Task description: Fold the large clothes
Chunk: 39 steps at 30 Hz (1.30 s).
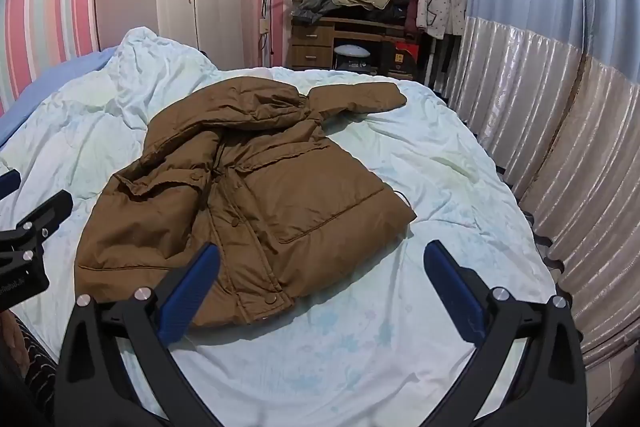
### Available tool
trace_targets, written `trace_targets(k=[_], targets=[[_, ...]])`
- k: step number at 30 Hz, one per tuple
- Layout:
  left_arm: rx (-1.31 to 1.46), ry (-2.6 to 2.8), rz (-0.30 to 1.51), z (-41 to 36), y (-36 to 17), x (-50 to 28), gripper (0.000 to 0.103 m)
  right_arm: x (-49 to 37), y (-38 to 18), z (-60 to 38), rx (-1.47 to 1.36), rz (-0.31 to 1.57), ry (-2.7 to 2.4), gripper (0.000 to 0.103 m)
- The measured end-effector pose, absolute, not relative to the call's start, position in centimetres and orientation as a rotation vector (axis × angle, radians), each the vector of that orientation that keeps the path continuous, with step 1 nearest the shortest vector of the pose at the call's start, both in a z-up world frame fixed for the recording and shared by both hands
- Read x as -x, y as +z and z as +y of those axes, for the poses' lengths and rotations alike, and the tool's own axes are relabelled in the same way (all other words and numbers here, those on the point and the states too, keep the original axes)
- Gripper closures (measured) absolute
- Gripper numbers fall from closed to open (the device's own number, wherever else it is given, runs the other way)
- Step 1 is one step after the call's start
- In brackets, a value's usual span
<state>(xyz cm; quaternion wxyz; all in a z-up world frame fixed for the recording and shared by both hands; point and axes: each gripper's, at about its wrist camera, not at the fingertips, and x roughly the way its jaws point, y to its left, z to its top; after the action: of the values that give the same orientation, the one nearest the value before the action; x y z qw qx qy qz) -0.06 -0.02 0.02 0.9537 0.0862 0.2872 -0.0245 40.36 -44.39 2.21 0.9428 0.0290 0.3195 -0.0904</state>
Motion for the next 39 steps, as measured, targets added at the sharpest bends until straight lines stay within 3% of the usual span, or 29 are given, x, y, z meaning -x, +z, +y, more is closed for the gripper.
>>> trace_targets(k=[39], targets=[[-0.165,-0.056,0.601,0.4,0.2,0.2,0.003,-40.4,2.2,-44.6,-0.05,0.661,-0.192,0.001]])
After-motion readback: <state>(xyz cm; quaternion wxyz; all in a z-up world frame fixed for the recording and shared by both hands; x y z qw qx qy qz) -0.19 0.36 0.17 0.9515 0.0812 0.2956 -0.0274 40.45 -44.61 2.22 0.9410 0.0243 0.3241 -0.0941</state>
